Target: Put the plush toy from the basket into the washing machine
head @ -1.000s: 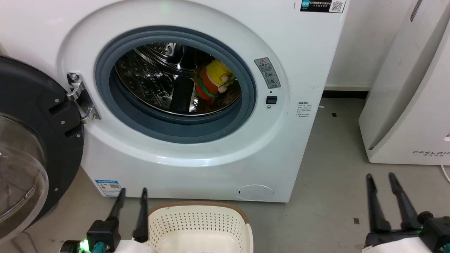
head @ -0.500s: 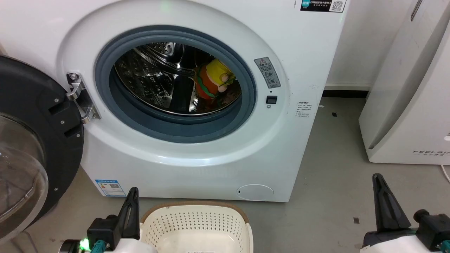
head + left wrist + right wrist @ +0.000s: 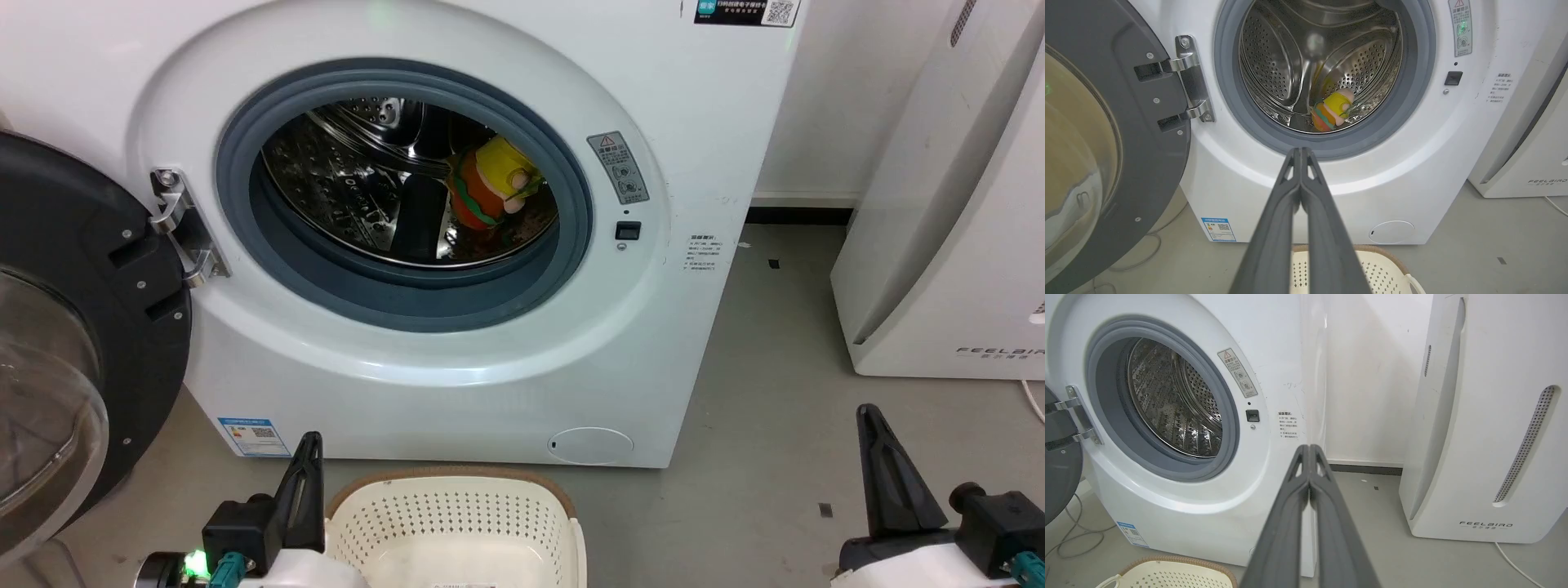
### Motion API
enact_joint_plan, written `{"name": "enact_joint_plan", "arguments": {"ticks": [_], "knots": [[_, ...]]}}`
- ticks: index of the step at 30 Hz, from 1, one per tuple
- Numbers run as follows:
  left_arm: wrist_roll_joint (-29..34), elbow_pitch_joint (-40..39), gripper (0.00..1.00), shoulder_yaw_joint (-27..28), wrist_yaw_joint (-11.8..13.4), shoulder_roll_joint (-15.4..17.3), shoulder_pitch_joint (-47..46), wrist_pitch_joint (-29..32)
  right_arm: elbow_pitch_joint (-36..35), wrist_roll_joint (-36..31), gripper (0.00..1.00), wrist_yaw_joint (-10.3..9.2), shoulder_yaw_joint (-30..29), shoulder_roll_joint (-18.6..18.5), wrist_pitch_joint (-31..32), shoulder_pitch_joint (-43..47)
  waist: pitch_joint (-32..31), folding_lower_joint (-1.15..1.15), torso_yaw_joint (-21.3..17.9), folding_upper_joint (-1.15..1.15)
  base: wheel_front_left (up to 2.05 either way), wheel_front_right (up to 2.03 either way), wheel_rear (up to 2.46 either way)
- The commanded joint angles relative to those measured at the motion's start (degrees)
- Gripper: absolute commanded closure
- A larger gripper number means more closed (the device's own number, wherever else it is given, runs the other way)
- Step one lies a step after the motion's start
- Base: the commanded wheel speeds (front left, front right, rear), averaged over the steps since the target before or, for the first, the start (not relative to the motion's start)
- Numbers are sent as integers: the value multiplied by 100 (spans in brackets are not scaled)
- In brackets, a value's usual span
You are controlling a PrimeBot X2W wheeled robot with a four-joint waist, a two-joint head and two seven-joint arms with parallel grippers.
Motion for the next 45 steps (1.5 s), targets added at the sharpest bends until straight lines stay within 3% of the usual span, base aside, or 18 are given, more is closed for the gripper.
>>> {"name": "enact_joint_plan", "arguments": {"ticks": [1, 45], "knots": [[42, -56, 100, -6, 26, -3, -46, 43, 9, -16, 100, -1, 20, 0, 44, -76, 2, 0, -4, 0, 0, 0, 0], [144, -390, 100, -20, 66, -8, -114, 546, 23, -263, 100, -3, 156, 0, 550, -234, 42, 0, -89, 0, 0, 0, 0]]}}
